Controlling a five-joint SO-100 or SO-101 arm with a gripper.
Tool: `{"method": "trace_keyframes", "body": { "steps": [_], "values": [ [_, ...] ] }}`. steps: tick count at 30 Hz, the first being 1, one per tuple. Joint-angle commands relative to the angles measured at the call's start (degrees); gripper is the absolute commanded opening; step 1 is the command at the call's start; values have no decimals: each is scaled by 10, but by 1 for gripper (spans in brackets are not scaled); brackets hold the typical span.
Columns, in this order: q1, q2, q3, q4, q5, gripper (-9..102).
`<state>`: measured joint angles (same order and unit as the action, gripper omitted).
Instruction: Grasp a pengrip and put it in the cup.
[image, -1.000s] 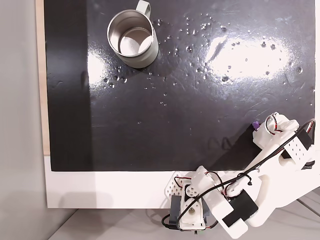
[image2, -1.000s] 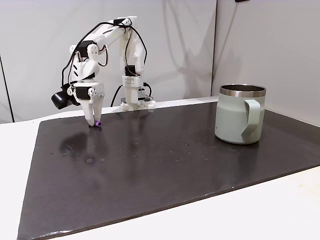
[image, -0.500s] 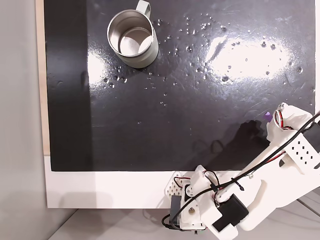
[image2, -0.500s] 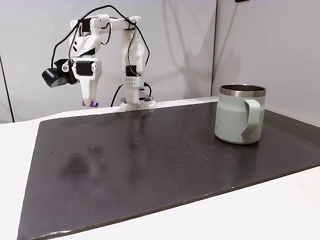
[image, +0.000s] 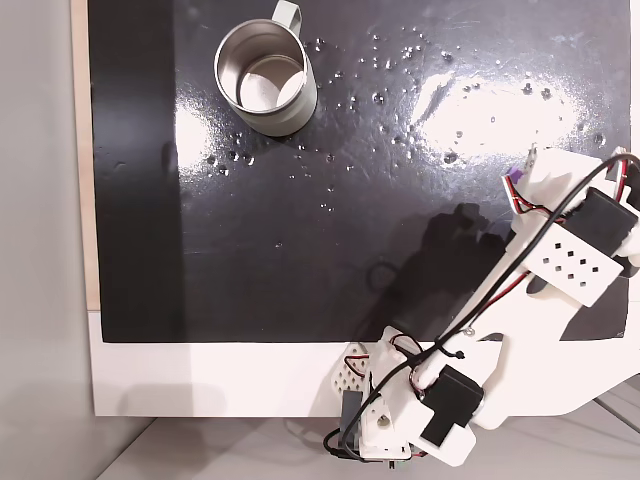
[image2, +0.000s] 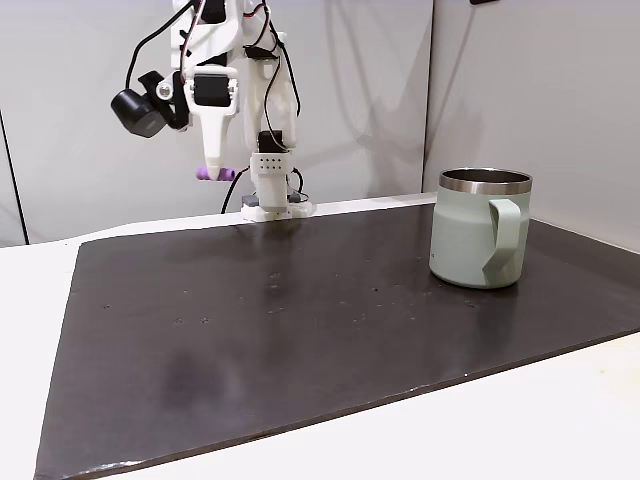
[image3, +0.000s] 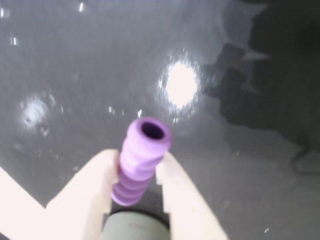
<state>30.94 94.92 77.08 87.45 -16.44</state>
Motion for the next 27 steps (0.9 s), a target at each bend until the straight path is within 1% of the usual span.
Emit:
{"method": "trace_keyframes", "body": {
  "steps": [1, 4, 7, 11, 15, 22, 27],
  "values": [
    [-62, -2, -70, 47, 53, 0],
    [-124, -10, -106, 95, 103, 0],
    [-187, -11, -128, 120, 146, 0],
    [-267, -17, -148, 122, 185, 0],
    [-323, -55, -192, 124, 229, 0],
    [-417, -112, -229, 111, 242, 0],
    [-454, -147, -269, 102, 242, 0]
  ]
}}
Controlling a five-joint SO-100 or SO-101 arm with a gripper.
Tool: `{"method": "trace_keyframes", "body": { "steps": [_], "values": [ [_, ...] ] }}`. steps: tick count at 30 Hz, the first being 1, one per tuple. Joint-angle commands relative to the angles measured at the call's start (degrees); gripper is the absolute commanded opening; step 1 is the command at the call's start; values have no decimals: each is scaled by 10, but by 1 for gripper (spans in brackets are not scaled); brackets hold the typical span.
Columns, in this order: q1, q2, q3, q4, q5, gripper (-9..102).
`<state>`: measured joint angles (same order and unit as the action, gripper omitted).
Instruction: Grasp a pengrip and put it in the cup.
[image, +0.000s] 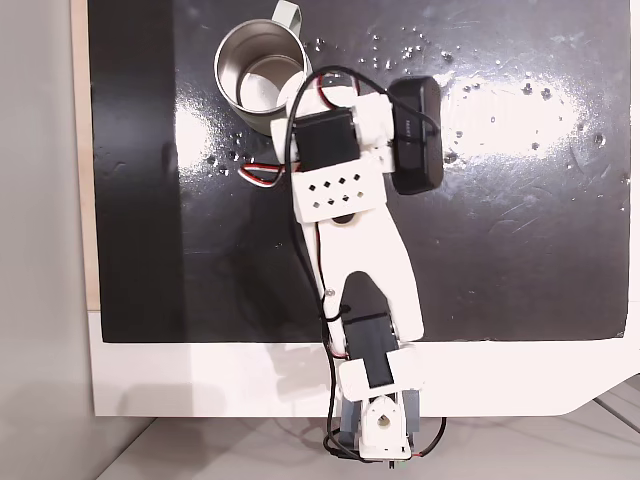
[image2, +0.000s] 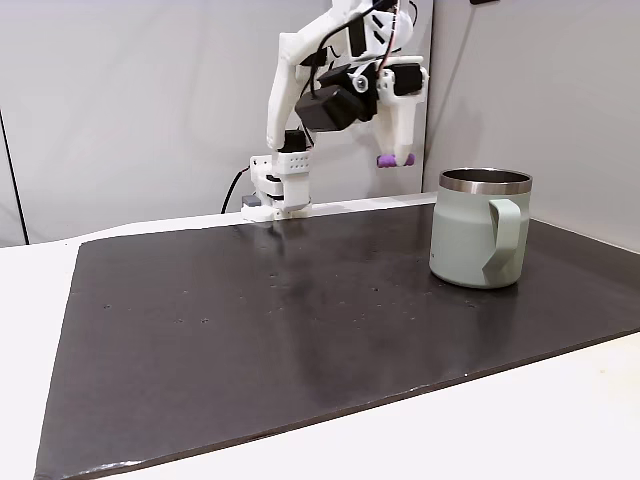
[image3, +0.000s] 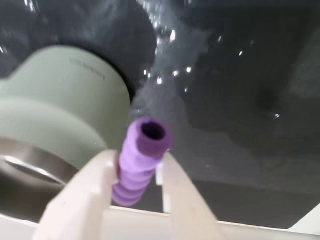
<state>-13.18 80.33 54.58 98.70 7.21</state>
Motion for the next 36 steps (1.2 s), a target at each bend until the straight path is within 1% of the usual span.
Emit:
{"method": "trace_keyframes", "body": {
  "steps": [1, 9, 15, 23, 36],
  "values": [
    [-14, -5, -52, -12, 5, 0],
    [-3, -34, -115, -15, 4, 0],
    [-6, -86, -200, -15, 4, 0],
    [-45, -150, -323, -16, 5, 0],
    [-89, -221, -477, -47, 19, 0]
  ]
}}
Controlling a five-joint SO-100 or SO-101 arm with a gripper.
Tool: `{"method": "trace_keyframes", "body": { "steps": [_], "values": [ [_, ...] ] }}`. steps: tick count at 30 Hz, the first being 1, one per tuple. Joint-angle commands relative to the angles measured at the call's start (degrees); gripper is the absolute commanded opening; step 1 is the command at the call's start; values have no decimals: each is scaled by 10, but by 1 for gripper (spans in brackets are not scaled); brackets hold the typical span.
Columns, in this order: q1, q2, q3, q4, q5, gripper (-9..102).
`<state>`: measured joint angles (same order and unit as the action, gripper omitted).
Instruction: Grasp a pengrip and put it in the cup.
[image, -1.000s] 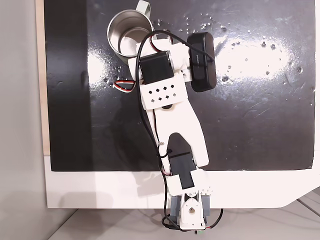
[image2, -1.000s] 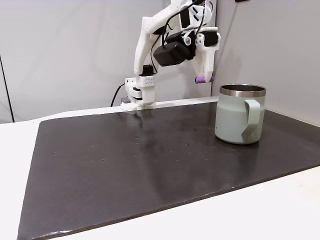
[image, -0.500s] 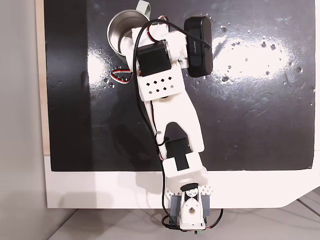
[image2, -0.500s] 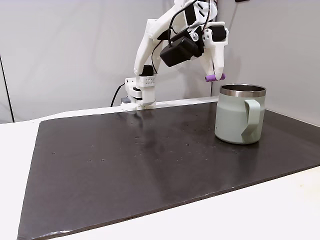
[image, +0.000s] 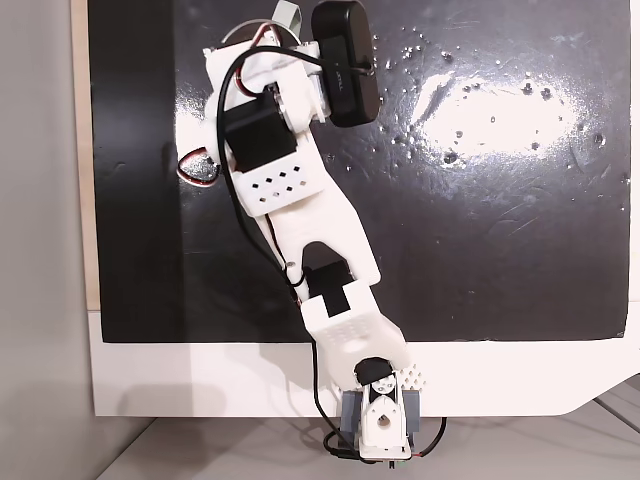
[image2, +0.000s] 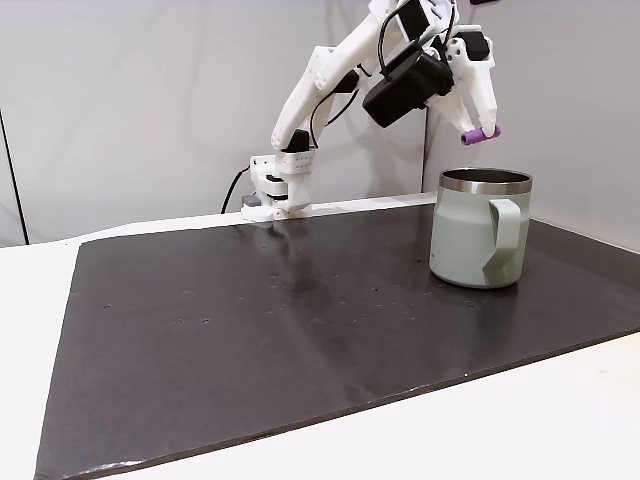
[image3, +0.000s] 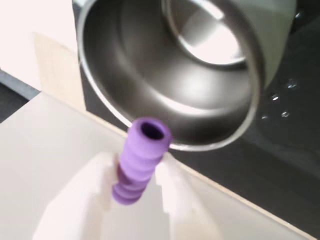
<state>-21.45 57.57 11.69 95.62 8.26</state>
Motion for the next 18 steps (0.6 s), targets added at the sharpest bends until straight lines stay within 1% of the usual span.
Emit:
{"method": "trace_keyframes", "body": {
  "steps": [1, 5, 12, 13, 15, 16, 18],
  "values": [
    [-6, 3, -58, -18, 13, 0],
    [0, -10, -91, -20, 25, 0],
    [6, -12, -95, -21, 25, 0],
    [10, -12, -95, -22, 25, 2],
    [16, -11, -95, -25, 25, 18],
    [18, -11, -95, -25, 29, 24],
    [24, -11, -95, -25, 36, 29]
  ]
}}
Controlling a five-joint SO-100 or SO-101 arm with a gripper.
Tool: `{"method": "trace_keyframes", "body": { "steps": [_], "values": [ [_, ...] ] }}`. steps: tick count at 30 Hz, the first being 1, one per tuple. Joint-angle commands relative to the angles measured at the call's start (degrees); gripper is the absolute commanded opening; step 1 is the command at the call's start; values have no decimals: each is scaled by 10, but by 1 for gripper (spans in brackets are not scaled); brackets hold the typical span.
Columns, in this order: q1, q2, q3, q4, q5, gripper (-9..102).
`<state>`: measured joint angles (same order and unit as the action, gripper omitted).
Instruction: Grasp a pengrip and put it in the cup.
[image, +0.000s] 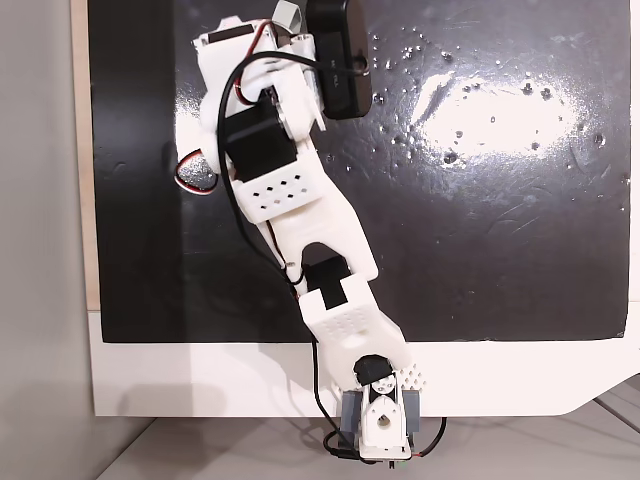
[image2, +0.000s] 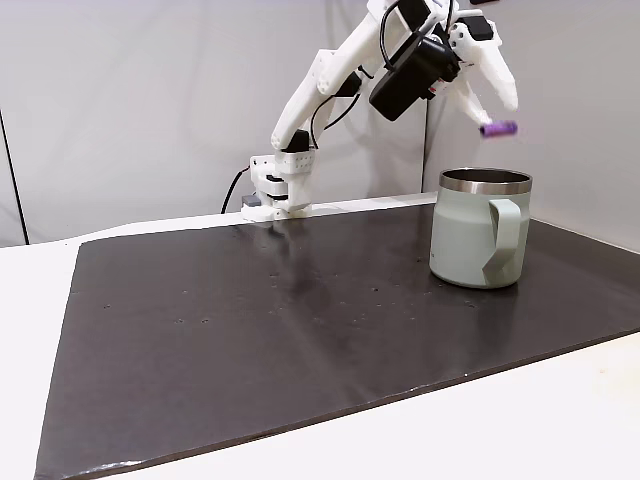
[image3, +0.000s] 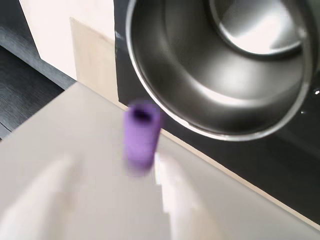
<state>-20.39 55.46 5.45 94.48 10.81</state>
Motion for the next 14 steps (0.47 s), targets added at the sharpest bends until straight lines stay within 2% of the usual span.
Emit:
{"method": "trace_keyframes", "body": {
  "steps": [1, 14],
  "values": [
    [16, 10, -33, -13, 12, 30],
    [18, 11, -40, -14, 12, 30]
  ]
}}
